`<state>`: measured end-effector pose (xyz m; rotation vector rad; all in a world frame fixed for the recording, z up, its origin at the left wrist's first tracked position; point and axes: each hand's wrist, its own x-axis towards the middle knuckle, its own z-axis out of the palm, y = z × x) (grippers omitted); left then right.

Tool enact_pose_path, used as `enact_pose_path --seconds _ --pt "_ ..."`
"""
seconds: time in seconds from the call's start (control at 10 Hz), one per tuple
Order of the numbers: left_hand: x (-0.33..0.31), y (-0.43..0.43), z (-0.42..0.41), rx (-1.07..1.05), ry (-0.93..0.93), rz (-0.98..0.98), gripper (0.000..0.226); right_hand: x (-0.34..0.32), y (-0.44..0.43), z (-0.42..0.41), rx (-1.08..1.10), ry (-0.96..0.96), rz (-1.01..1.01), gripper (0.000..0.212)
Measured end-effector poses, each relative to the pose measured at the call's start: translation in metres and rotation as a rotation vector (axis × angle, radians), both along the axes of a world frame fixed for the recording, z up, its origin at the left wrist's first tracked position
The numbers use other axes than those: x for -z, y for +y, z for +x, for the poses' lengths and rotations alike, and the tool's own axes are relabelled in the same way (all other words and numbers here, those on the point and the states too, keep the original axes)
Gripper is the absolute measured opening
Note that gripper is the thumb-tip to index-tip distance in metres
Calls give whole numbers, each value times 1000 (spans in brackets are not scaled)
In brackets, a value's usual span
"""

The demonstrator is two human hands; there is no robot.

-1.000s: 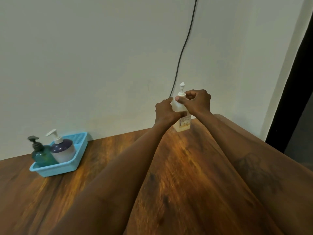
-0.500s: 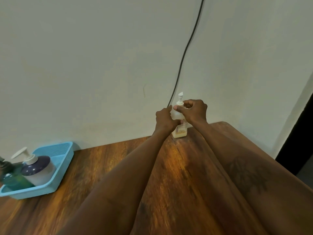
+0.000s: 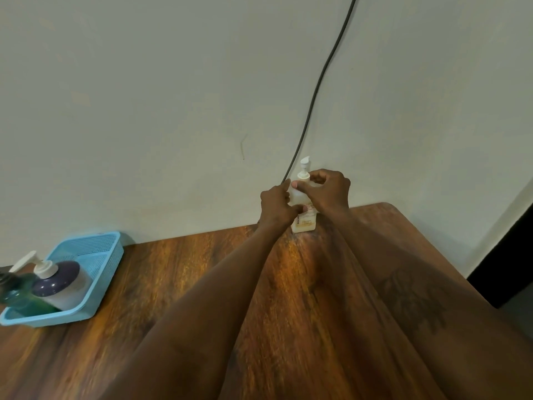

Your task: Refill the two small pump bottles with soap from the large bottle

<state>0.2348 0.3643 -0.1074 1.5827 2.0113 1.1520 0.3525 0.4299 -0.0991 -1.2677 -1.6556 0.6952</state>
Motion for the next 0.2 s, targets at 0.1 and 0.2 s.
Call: enact_pose_path --seconds 0.1,0.2 --pt "-6 -5 1 16 -30 -6 62 -4 -4 2 1 -21 -32 63" --pt "-13 -15 -1 23 -54 -59 75 -10 -15 9 29 -6 -83 78"
